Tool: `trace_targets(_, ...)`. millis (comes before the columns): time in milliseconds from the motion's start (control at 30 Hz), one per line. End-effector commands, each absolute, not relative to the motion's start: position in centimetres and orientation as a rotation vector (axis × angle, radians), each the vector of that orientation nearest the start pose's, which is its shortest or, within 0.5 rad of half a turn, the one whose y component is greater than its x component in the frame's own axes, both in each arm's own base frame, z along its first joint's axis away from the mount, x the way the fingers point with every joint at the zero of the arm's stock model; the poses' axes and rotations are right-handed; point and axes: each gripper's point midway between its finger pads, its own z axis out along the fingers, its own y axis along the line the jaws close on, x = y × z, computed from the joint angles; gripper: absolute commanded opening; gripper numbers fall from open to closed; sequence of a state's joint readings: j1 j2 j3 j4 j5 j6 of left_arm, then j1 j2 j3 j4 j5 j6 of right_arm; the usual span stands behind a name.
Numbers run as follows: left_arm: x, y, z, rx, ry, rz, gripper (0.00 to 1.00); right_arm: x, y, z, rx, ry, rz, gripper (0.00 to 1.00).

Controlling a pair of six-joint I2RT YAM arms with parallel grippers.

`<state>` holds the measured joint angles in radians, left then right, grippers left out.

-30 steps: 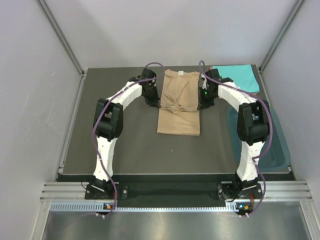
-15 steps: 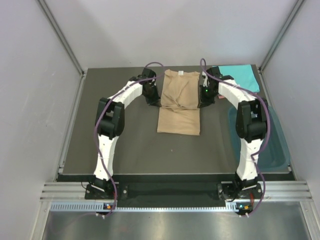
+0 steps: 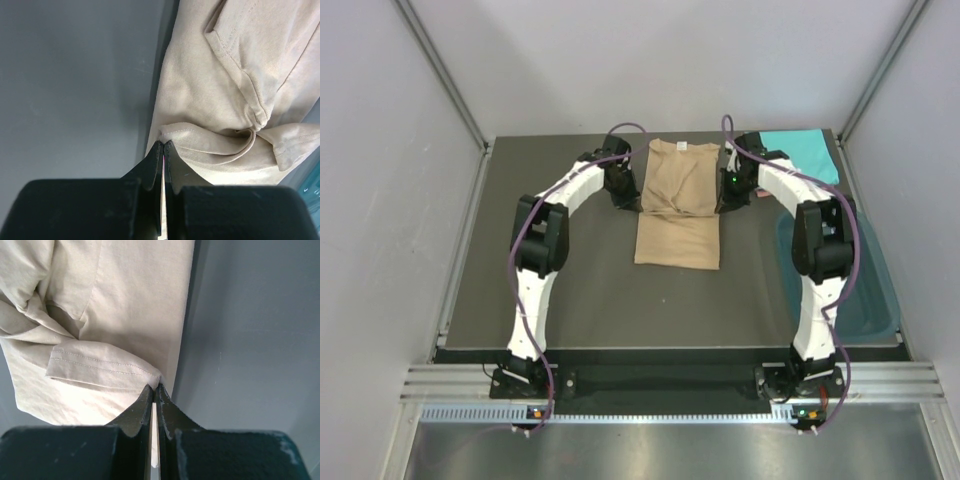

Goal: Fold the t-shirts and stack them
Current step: Fold the tshirt

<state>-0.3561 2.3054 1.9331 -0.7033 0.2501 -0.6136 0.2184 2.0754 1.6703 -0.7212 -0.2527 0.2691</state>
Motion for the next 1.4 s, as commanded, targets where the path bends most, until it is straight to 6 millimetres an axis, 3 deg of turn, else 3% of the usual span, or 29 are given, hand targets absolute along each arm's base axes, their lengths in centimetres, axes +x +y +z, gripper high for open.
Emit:
trace_targets(0,49.6,-24.9,6.1,-0.263,2.665,-0.664,0.0,46.5,14.9,7.4,-0.013,2.661,0.488,0.0)
trace_targets(67,49.4,-24.9,5.7,-0.253,2.684,-0.663,0.0,46.4,14.9,6.6,-0.001,2.675,0.488,0.07)
trace_targets(200,49.9,-24.9,6.6,-0.212,2.649,-0.664,0.15,47.4,15.1,7.2,-0.004,2.637,0.502,0.15)
trace_targets(367,51.6,-24.9,10.4,-0.208,2.541,-0.751,0.28,48.6,15.1,9.8,0.002,2.589,0.512,0.37)
trace_targets(433,51.2,-24.4,12.0,-0.191,2.51,-0.729,0.29,48.3,15.1,11.3,0.015,2.565,0.508,0.39)
trace_targets(467,51.2,-24.4,12.6,-0.178,2.484,-0.728,0.29,47.6,14.9,10.8,0.023,2.577,0.496,0.4)
trace_targets(533,49.6,-24.5,13.0,-0.154,2.472,-0.726,0.29,46.8,14.8,11.7,0.038,2.565,0.484,0.38)
trace_targets(700,46.7,-25.9,13.0,-0.089,2.444,-0.77,0.26,44.6,16.1,10.8,0.003,2.583,0.504,0.23)
trace_targets(733,45.7,-26.6,11.8,-0.069,2.471,-0.777,0.25,44.3,16.7,10.5,-0.009,2.588,0.516,0.21)
trace_targets(867,45.1,-27.5,9.3,-0.037,2.523,-0.773,0.2,43.9,17.7,9.0,-0.019,2.61,0.549,0.17)
trace_targets(1000,45.5,-27.7,6.8,-0.053,2.566,-0.758,0.18,44.2,17.7,7.8,-0.021,2.623,0.546,0.16)
trace_targets(1367,50.6,-27.5,7.3,-0.106,2.494,-0.667,0.18,46.3,16.7,5.5,-0.001,2.632,0.497,0.15)
